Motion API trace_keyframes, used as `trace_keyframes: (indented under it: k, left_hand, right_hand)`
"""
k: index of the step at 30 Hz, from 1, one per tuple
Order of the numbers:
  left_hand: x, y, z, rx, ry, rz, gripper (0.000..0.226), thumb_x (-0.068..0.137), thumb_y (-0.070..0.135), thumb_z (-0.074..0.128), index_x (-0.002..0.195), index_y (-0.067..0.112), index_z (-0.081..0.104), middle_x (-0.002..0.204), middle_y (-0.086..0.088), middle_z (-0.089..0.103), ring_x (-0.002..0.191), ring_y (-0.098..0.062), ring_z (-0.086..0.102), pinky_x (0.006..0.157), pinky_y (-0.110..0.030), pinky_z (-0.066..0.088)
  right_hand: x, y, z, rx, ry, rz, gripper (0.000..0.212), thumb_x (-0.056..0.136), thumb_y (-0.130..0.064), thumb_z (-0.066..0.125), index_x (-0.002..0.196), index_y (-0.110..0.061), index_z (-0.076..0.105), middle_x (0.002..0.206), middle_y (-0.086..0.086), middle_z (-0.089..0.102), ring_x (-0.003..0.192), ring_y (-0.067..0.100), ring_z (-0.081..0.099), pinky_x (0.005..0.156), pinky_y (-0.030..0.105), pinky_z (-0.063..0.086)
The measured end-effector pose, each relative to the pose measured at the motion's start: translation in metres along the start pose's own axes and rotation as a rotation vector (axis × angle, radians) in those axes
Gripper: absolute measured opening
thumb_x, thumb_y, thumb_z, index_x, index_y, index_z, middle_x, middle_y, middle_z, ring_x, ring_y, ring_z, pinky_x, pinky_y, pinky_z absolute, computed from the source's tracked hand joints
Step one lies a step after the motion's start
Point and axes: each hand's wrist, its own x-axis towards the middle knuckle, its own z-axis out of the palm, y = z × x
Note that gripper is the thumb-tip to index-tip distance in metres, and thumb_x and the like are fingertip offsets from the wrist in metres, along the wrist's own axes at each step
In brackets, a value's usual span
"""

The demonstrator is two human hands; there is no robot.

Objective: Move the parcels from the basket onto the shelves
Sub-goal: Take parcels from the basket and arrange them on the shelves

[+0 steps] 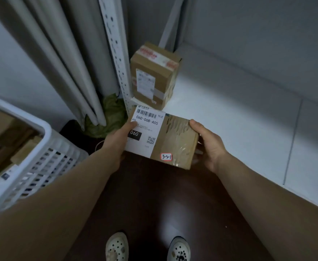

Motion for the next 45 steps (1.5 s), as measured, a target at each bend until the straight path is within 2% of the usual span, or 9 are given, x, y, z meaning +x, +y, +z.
trace_keyframes:
  k: [5, 9, 15, 20, 27, 33, 38, 41, 45]
  left_hand:
    - [-0.064, 0.029, 0.028, 0.118, -0.104, 0.046, 0.038, 0.078, 0.045, 0.070, 0.102, 0.018, 0.061, 0.098, -0.001, 0.067, 0.089, -0.016, 0.061, 0.074, -0.031, 0.047]
    - [-0.110, 0.045, 0.051, 0.219, -0.216, 0.131, 0.043, 0.078, 0.052, 0.068, 0.105, 0.019, 0.060, 0.098, 0.000, 0.068, 0.091, -0.018, 0.062, 0.078, -0.034, 0.049]
    - [-0.180, 0.045, 0.092, 0.534, -0.449, 0.286, 0.047, 0.082, 0.057, 0.059, 0.099, 0.014, 0.068, 0.098, -0.009, 0.073, 0.088, -0.027, 0.070, 0.085, -0.043, 0.055]
    - [-0.252, 0.018, 0.153, 0.957, -0.534, 0.740, 0.089, 0.075, 0.041, 0.066, 0.149, 0.014, 0.025, 0.143, -0.014, 0.042, 0.111, -0.027, 0.055, 0.091, -0.036, 0.047]
    - [-0.371, -0.093, 0.264, 1.876, -0.922, 1.082, 0.095, 0.069, 0.046, 0.065, 0.150, 0.024, 0.021, 0.155, -0.003, 0.026, 0.145, -0.020, 0.017, 0.117, -0.046, -0.001]
    - [-0.474, -0.233, 0.366, 2.219, -1.239, 1.001, 0.106, 0.053, 0.045, 0.071, 0.146, 0.025, 0.025, 0.142, -0.001, 0.042, 0.127, -0.021, 0.041, 0.110, -0.039, 0.031]
    - [-0.539, -0.330, 0.432, 2.364, -1.328, 0.938, 0.118, 0.069, 0.031, 0.080, 0.153, 0.022, -0.002, 0.151, -0.005, 0.023, 0.137, -0.024, 0.026, 0.110, -0.032, 0.030]
    - [-0.555, -0.364, 0.459, 2.410, -1.265, 1.026, 0.123, 0.062, 0.040, 0.084, 0.153, 0.024, 0.001, 0.143, -0.006, 0.027, 0.132, -0.026, 0.025, 0.109, -0.038, 0.031]
    - [-0.566, -0.391, 0.501, 2.367, -1.135, 1.290, 0.120, 0.058, 0.048, 0.083, 0.150, 0.023, 0.011, 0.136, -0.007, 0.029, 0.126, -0.026, 0.025, 0.105, -0.039, 0.034]
  right_hand:
    - [-0.063, -0.047, -0.034, 0.036, 0.022, -0.034, 0.015, 0.081, -0.040, 0.070, 0.073, -0.027, 0.072, 0.083, -0.004, 0.068, 0.089, 0.017, 0.062, 0.093, 0.043, 0.049]
    - [-0.120, -0.067, -0.067, 0.087, 0.097, -0.091, 0.014, 0.079, -0.039, 0.072, 0.077, -0.025, 0.071, 0.089, -0.002, 0.068, 0.089, 0.017, 0.063, 0.080, 0.038, 0.053]
    - [-0.209, -0.059, -0.123, 0.145, 0.268, -0.170, 0.072, 0.051, -0.053, 0.082, 0.115, -0.024, 0.066, 0.110, 0.000, 0.068, 0.108, 0.021, 0.062, 0.093, 0.044, 0.049]
    - [-0.283, -0.031, -0.187, 0.250, 0.389, -0.200, 0.057, 0.063, -0.034, 0.084, 0.116, -0.025, 0.062, 0.114, 0.004, 0.065, 0.107, 0.021, 0.059, 0.104, 0.047, 0.041]
    - [-0.390, 0.034, -0.318, 0.291, 0.485, -0.212, 0.069, 0.071, -0.005, 0.077, 0.131, -0.026, 0.049, 0.118, 0.006, 0.058, 0.102, 0.017, 0.057, 0.073, 0.027, 0.044]
    - [-0.476, 0.119, -0.466, 0.391, 0.550, -0.204, 0.080, 0.063, 0.001, 0.079, 0.132, -0.024, 0.049, 0.115, 0.009, 0.056, 0.109, 0.027, 0.059, 0.095, 0.038, 0.049]
    - [-0.527, 0.163, -0.573, 0.495, 0.518, -0.203, 0.084, 0.060, 0.011, 0.071, 0.136, -0.015, 0.046, 0.106, 0.011, 0.054, 0.100, 0.025, 0.060, 0.091, 0.036, 0.050]
    - [-0.535, 0.164, -0.620, 0.324, 0.451, -0.146, 0.078, 0.071, 0.016, 0.066, 0.138, -0.017, 0.045, 0.117, 0.008, 0.056, 0.106, 0.020, 0.058, 0.097, 0.033, 0.047]
    - [-0.517, 0.146, -0.677, -0.603, 0.419, 0.101, 0.096, 0.071, -0.026, 0.079, 0.149, -0.031, 0.024, 0.154, 0.004, 0.020, 0.141, 0.024, 0.023, 0.119, 0.044, 0.013]
